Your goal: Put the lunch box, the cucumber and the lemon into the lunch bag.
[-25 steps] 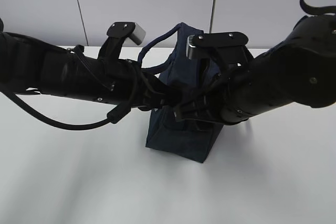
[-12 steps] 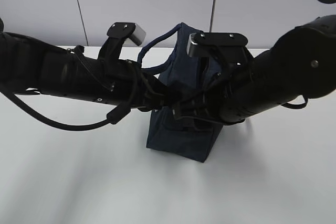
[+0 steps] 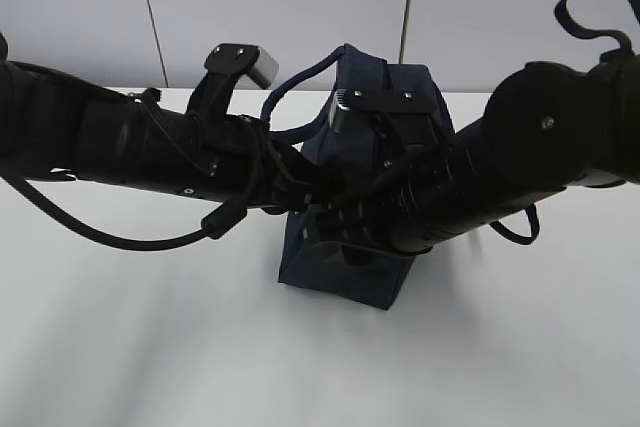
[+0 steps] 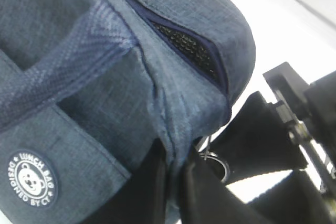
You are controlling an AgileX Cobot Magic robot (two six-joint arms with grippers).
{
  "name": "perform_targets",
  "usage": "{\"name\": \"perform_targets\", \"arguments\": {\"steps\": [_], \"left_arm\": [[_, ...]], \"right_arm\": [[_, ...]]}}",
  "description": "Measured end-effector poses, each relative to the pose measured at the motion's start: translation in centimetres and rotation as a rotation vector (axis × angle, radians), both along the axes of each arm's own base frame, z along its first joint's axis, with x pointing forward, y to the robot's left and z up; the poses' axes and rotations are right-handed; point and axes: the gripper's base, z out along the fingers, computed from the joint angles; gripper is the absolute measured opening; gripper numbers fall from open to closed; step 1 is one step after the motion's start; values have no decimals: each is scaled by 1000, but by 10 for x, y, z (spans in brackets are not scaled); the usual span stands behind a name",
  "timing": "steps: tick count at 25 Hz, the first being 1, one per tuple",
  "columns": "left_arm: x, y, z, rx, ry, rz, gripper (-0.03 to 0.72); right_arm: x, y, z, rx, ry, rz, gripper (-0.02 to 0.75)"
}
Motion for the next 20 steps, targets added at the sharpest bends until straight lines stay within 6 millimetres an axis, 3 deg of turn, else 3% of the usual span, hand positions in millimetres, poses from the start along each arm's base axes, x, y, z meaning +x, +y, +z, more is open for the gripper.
{"name": "perform_targets", "arguments": {"steps": [13,20], "left_arm": [[0,0,0,1,0,1,-3],[0,0,0,2,-1,3,-4]], "right_arm": [[13,-20,0,12,13,-90,274],[15,-22,0,17,9,-102,94]]}}
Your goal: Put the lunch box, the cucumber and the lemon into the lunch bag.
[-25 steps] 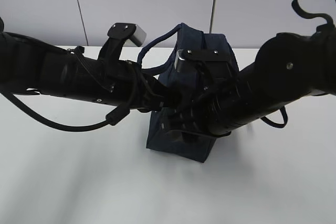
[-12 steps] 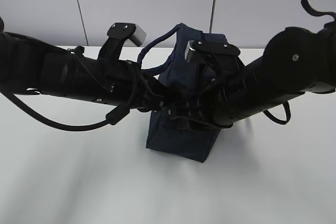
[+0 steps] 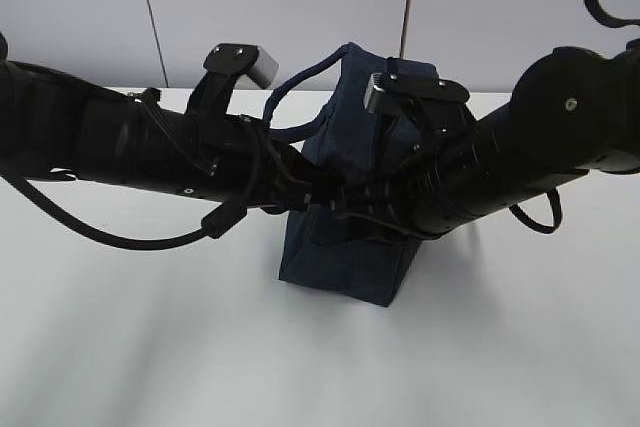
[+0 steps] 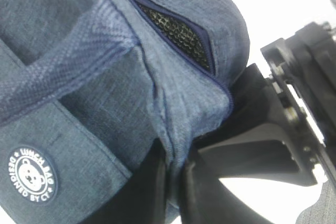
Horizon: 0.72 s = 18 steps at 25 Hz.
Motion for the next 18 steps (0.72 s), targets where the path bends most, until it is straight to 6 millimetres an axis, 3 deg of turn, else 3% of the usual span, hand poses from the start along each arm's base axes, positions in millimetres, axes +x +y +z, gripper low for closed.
{"name": "perform_targets", "arguments": {"steps": [3,10,18], "left_arm": [[0,0,0,0,0,0,-4],[0,0,0,0,0,0,-4],[0,0,0,-2,6,4,-4]], "right_arm": [[0,0,0,3,2,-5,0],[-3,0,1,0,26,4,0],[-13,-6,34,38,-44,13,0]]}}
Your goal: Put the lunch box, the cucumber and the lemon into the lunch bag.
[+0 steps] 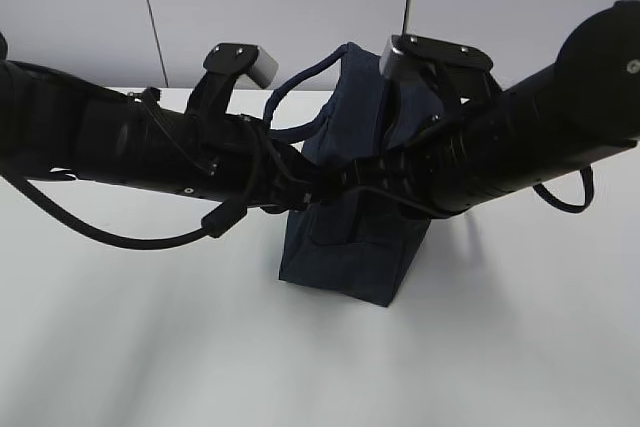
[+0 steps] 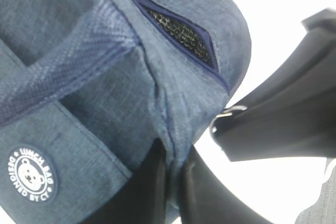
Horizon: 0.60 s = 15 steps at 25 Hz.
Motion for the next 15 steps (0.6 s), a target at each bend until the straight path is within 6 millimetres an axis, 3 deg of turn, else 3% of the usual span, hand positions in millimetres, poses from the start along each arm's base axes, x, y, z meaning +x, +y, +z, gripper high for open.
{"name": "perform_targets", "arguments": {"steps": [15], "left_arm": [[-4,-1,-1,-14,63,-12,-5]], "right_arm": [[3,3,30,24,-51,26,0]]}}
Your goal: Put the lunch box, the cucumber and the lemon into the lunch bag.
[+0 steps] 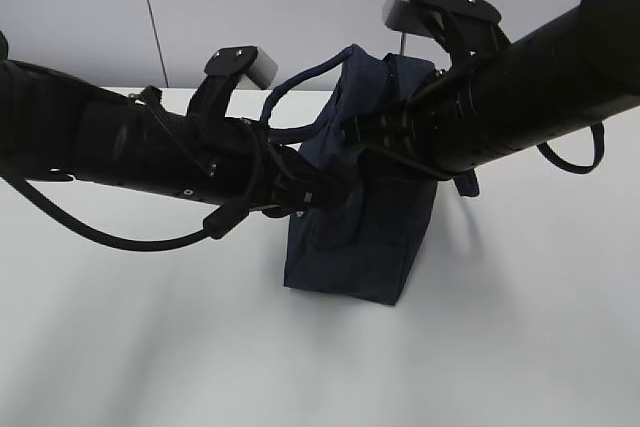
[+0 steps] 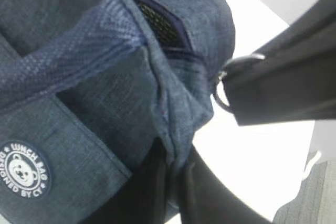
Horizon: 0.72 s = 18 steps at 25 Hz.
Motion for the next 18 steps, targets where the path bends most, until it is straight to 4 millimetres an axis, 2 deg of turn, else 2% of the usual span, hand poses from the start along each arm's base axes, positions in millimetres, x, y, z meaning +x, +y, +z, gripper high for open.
{"name": "perform_targets", "arguments": {"steps": [7,18], "left_arm": [[-4,1,-4,10,41,-11,-5],[-14,5,-15,8,103,-11,-6]], "right_arm": [[4,2,11,9,-25,8,0],[5,3,14,5,-35,14,0]]}}
